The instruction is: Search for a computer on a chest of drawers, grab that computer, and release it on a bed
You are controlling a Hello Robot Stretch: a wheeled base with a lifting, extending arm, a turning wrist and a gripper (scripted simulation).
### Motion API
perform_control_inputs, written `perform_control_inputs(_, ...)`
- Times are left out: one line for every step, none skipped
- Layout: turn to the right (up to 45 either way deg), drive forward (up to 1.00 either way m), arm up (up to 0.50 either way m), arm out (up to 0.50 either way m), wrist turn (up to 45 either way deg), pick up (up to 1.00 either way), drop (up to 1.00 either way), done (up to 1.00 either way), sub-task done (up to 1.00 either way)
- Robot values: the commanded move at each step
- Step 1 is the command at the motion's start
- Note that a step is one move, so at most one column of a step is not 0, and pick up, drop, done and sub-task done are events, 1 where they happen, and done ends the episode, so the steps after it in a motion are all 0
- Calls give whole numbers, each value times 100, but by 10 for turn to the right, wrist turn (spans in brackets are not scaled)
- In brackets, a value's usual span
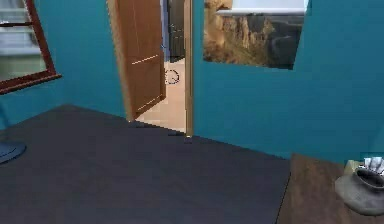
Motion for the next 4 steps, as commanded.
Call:
perform_control_inputs(-210,0,0,0,0,0,0,0,0)
perform_control_inputs(0,0,50,0,0,0,0,0,0)
perform_control_inputs(0,0,28,0,0,0,0,0,0)
perform_control_inputs(0,0,0,36,0,0,0,0,0)
